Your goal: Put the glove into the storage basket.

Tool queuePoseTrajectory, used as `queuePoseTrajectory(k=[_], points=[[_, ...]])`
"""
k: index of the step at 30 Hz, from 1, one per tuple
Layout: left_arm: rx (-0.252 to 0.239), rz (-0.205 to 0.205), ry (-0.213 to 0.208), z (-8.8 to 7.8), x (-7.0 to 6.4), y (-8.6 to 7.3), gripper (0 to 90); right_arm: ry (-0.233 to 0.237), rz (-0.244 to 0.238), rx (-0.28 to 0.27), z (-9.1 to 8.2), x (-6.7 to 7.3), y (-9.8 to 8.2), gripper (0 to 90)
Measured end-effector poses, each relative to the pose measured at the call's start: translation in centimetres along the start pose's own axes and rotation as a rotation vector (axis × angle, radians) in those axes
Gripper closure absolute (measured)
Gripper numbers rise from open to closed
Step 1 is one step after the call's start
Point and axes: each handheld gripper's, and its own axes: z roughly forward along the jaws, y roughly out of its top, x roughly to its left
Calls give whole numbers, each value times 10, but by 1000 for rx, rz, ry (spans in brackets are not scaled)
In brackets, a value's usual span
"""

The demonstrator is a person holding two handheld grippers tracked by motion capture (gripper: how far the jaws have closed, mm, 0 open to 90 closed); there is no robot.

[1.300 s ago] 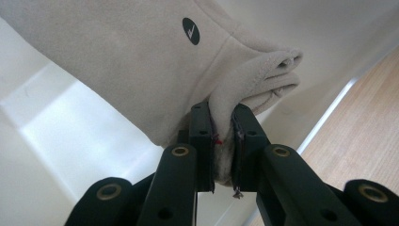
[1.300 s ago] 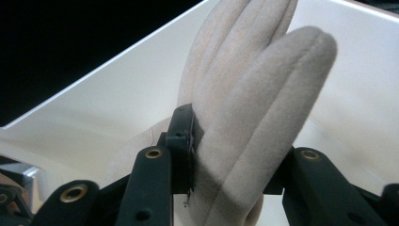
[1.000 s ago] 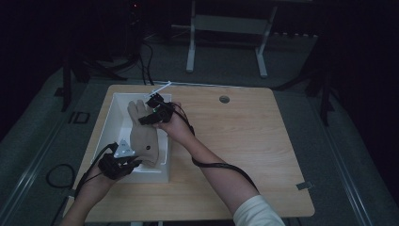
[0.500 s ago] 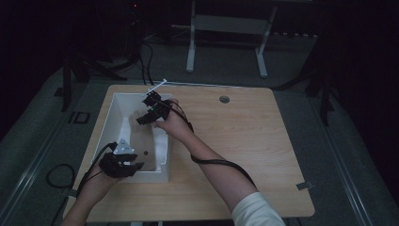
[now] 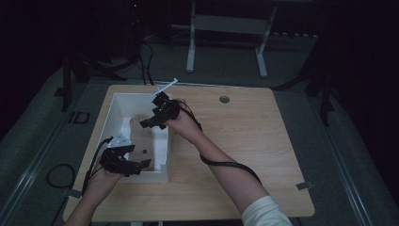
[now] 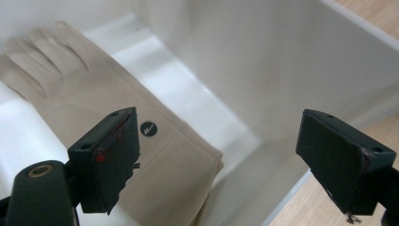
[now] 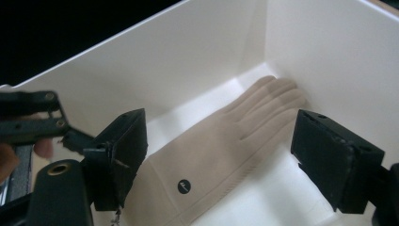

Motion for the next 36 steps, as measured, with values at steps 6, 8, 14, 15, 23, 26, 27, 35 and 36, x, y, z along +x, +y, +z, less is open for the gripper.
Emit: queuePoseTrajectory(k=[6,8,14,15,23,26,27,35,36], points=[[-58,1,6,-11,-8,12,148,4,-54,-37,-15,9,-2,186],[-72,7,0,-14,-11,16,148,0,-64,-40,-21,10,-3,186],[-121,31,-41,-21,-23,32,148,-1,-81,-70,-43,11,-6,185],[-129,38,-49,-22,-26,34,148,-6,-86,-73,-47,11,-7,184],[-159,88,-92,-23,-48,54,147,-1,-76,-121,-78,10,-16,182],[-177,111,-117,-22,-58,62,148,-6,-76,-149,-92,10,-25,182],[-179,122,-123,-22,-62,65,148,-13,-78,-148,-96,9,-28,182],[-178,175,-174,-9,-88,78,148,-59,-74,-162,-129,-4,-55,182],[-181,177,-187,-7,-91,79,148,-59,-73,-160,-131,-6,-60,182]])
